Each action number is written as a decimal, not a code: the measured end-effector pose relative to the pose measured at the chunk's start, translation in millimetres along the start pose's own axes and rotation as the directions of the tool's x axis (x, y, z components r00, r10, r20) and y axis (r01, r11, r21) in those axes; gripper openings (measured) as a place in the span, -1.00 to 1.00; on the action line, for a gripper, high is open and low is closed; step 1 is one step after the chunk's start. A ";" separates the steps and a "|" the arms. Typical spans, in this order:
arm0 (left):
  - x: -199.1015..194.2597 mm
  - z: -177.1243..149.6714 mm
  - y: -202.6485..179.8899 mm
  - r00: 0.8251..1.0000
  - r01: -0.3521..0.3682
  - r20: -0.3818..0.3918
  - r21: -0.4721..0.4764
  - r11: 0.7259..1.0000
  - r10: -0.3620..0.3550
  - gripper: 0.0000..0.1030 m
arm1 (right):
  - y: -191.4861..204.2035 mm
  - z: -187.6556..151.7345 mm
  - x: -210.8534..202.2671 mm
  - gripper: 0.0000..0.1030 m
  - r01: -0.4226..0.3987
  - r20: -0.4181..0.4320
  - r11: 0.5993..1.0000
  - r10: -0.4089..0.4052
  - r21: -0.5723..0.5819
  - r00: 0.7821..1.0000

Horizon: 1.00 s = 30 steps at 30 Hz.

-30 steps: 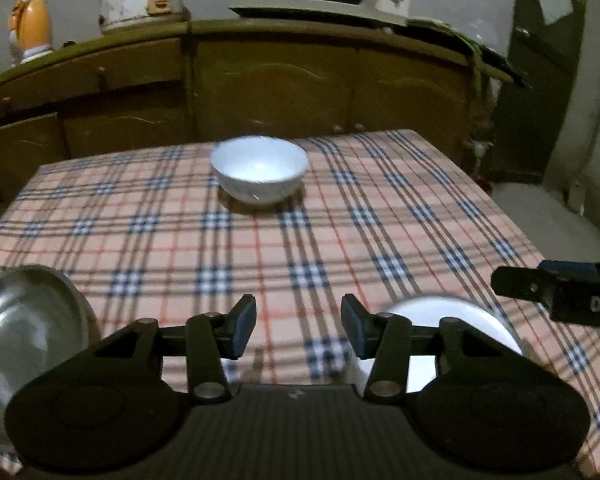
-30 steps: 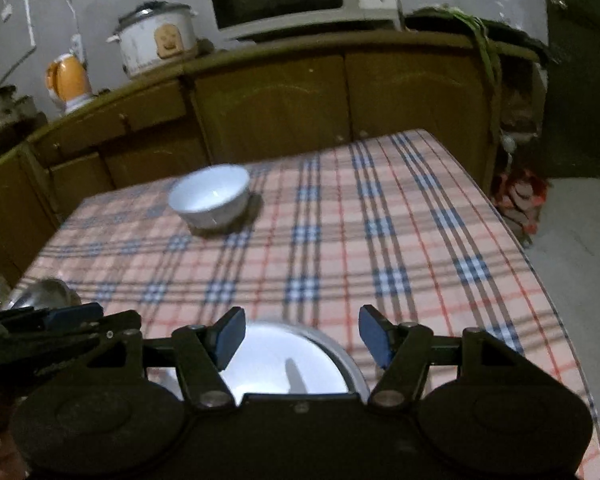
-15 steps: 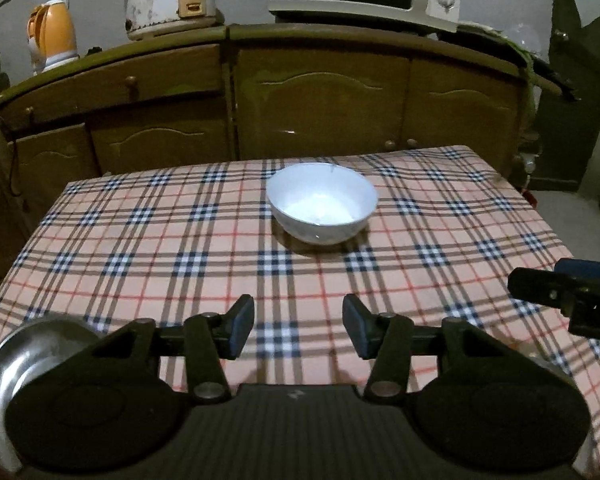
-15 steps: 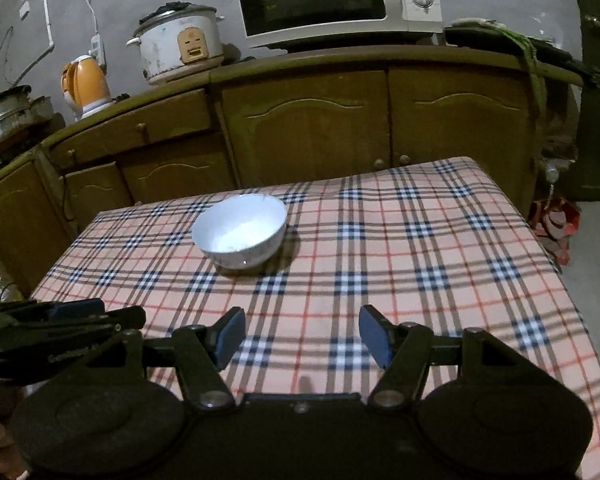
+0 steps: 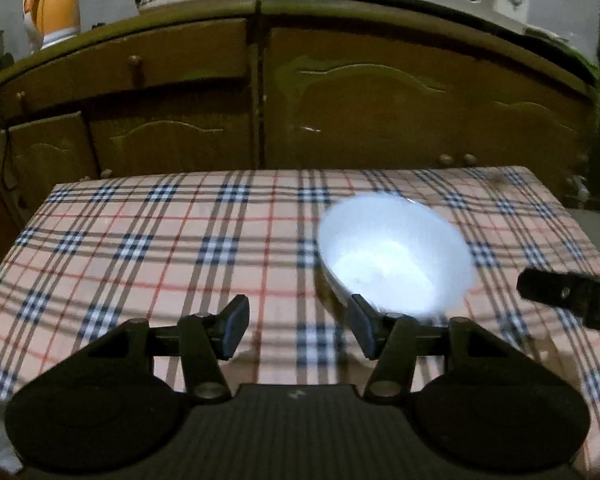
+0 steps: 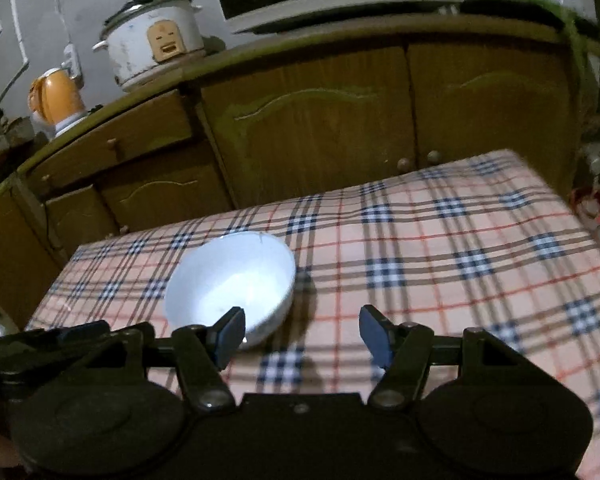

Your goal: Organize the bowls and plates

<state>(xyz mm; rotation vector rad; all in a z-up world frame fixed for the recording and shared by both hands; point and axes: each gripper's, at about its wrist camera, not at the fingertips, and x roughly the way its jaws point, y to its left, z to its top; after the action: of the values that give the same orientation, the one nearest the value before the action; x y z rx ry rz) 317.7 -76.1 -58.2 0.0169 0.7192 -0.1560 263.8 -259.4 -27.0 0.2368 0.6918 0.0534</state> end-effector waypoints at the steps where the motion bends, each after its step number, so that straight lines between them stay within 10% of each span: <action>1: 7.0 4.4 2.1 1.000 0.000 0.001 -0.011 1.000 0.000 0.14 | 0.2 3.3 10.8 0.47 -0.011 -0.011 1.000 0.012 0.006 1.000; 7: 38.6 20.9 3.8 1.000 0.018 -0.004 -0.020 1.000 -0.018 0.23 | -1.3 12.8 63.6 0.47 0.002 -0.055 0.999 0.001 0.043 0.998; 13: 66.0 21.1 -3.2 0.997 0.043 -0.065 -0.016 0.999 -0.044 -0.14 | -2.3 11.1 95.5 0.43 -0.011 -0.092 0.999 0.016 0.054 0.996; 17: 70.0 20.7 -5.4 0.991 0.115 -0.068 -0.028 0.993 -0.117 -0.61 | 1.4 9.0 102.1 -0.58 -0.046 -0.101 0.997 0.053 0.062 0.993; 30: 0.9 15.7 -21.9 0.994 0.104 -0.034 0.024 0.994 -0.103 -0.66 | 12.7 7.8 37.4 -0.62 -0.009 -0.043 1.000 0.010 0.022 0.999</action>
<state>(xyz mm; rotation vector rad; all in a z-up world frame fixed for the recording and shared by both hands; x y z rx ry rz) 325.4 -99.0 -46.1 0.0070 0.7506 -0.2652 297.9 -243.9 -41.6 0.2605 0.7343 0.0600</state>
